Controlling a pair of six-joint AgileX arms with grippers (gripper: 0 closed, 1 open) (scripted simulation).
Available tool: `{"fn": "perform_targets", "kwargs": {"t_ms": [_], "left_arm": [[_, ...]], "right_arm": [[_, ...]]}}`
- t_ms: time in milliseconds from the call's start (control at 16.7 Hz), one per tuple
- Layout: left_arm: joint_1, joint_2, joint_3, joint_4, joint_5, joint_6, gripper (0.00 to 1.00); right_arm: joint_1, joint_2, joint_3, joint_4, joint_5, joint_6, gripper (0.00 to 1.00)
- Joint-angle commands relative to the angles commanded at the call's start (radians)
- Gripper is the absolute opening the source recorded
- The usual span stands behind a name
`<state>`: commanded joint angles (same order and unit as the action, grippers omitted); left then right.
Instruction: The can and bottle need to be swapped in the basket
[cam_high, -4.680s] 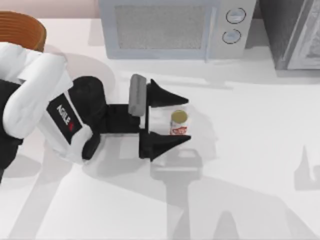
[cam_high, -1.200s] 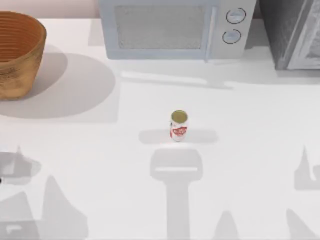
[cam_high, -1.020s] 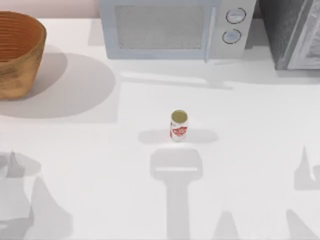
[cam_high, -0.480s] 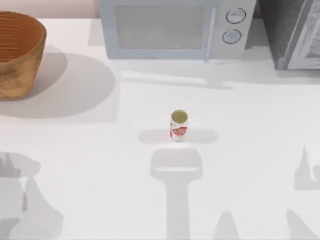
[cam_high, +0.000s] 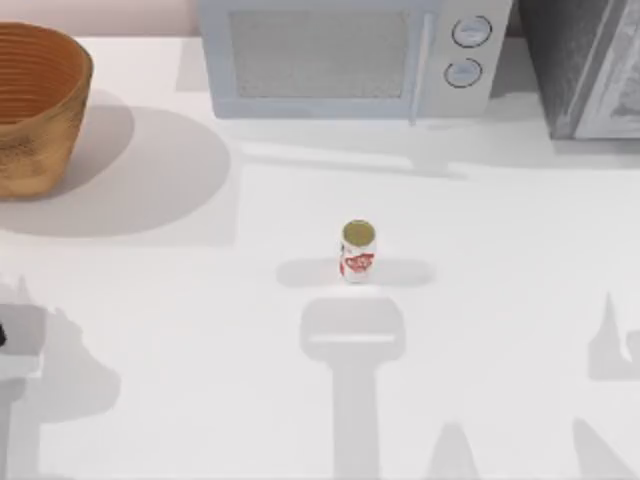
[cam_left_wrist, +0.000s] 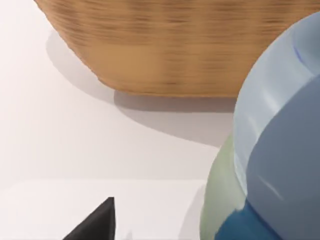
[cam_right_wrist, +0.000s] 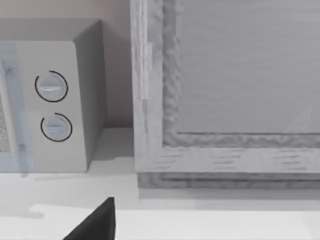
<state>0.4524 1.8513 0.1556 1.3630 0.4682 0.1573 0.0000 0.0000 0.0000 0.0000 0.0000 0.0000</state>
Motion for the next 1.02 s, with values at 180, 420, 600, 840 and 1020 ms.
{"fn": "perform_targets", "kwargs": {"t_ms": [180,420,600,840,1020], "left_arm": [[-0.036,0.053,0.039,0.027,-0.033,-0.013,1.0],[-0.036,0.053,0.039,0.027,-0.033,-0.013,0.92],[-0.036,0.053,0.039,0.027,-0.033,-0.013,0.7],[-0.036,0.053,0.039,0.027,-0.033,-0.013,0.4],[-0.036,0.053,0.039,0.027,-0.033,-0.013,0.17]], "right_arm": [[0.0,0.0,0.0,0.0,0.0,0.0,1.0],[0.0,0.0,0.0,0.0,0.0,0.0,1.0],[0.0,0.0,0.0,0.0,0.0,0.0,1.0],[0.0,0.0,0.0,0.0,0.0,0.0,1.0],[0.0,0.0,0.0,0.0,0.0,0.0,1.0]]}}
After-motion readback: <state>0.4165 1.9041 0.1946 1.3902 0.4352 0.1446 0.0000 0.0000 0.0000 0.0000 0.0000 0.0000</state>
